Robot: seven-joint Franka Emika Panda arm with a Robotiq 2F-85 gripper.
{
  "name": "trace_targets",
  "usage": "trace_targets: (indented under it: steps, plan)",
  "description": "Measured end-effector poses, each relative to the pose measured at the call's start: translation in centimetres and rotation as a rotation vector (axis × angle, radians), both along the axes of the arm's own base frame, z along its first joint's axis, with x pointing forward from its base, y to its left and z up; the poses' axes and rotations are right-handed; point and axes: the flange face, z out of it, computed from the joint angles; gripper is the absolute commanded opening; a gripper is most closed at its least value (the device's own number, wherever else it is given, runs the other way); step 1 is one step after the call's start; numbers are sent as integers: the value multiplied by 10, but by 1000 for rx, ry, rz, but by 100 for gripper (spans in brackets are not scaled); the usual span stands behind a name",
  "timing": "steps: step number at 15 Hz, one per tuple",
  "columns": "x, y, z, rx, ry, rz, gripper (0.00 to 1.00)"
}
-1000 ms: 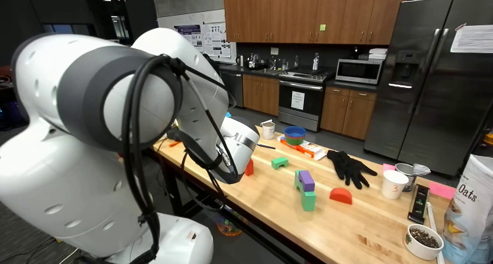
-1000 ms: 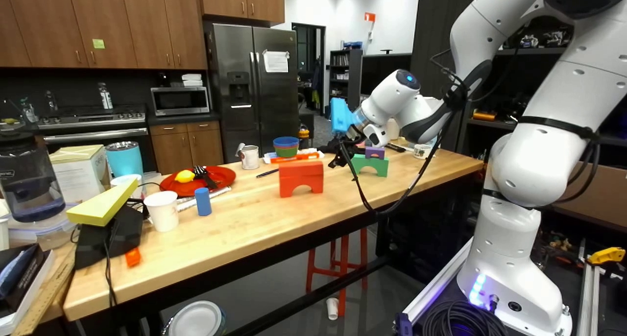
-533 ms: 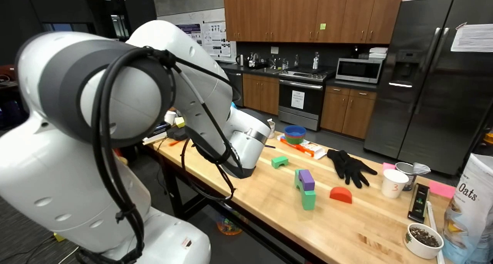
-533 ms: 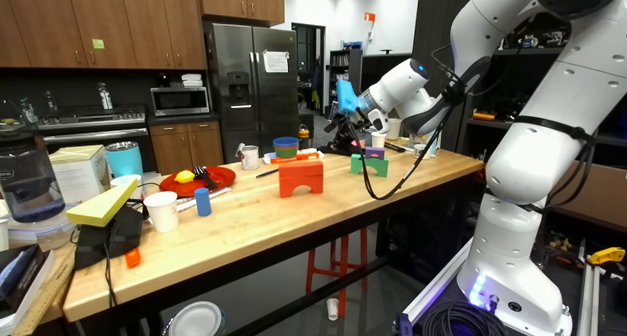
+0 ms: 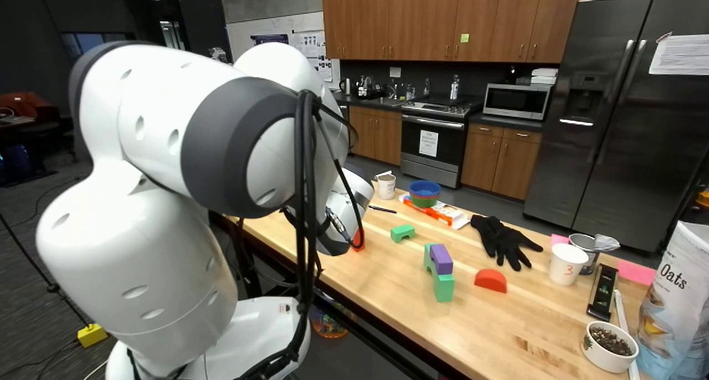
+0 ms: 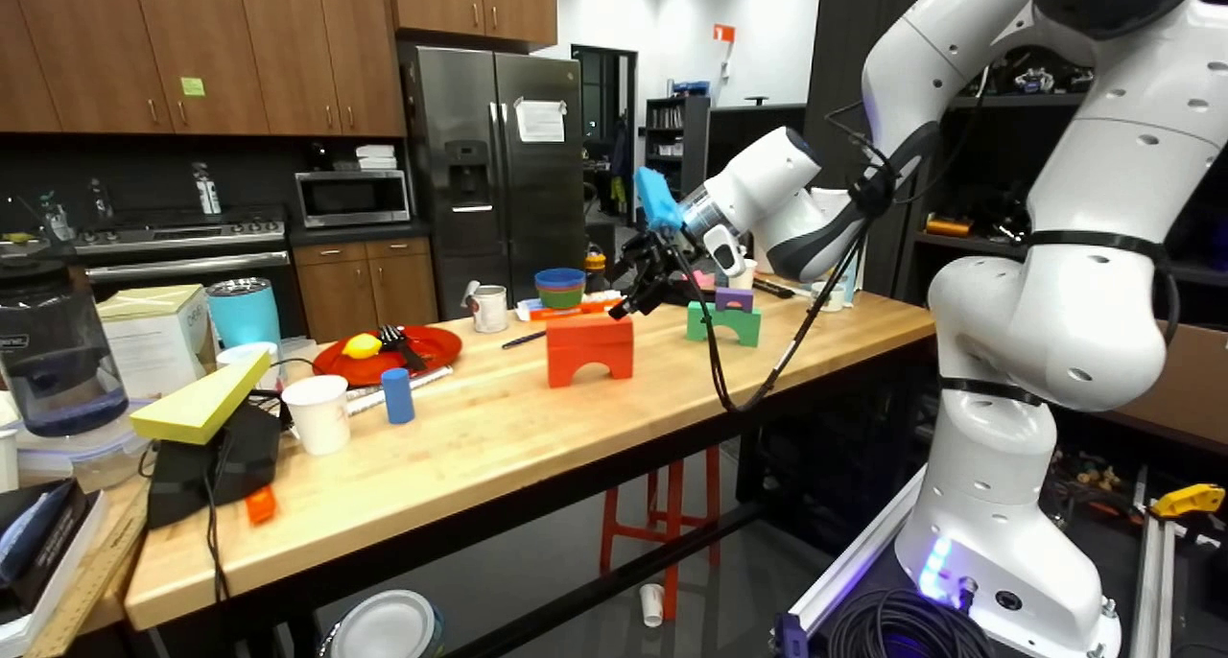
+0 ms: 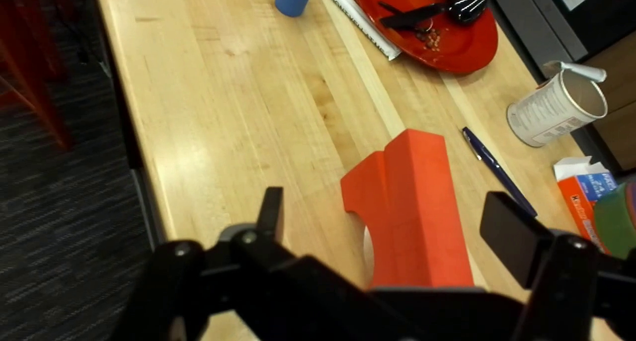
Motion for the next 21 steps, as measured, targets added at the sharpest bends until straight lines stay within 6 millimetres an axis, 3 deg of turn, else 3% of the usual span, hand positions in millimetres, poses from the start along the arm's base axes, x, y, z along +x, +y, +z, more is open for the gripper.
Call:
trace_targets:
  steps: [11, 21]
  plan:
    - [1, -4, -6, 5, 18, -8, 100]
    - [-20, 39, -29, -173, 28, 19, 100]
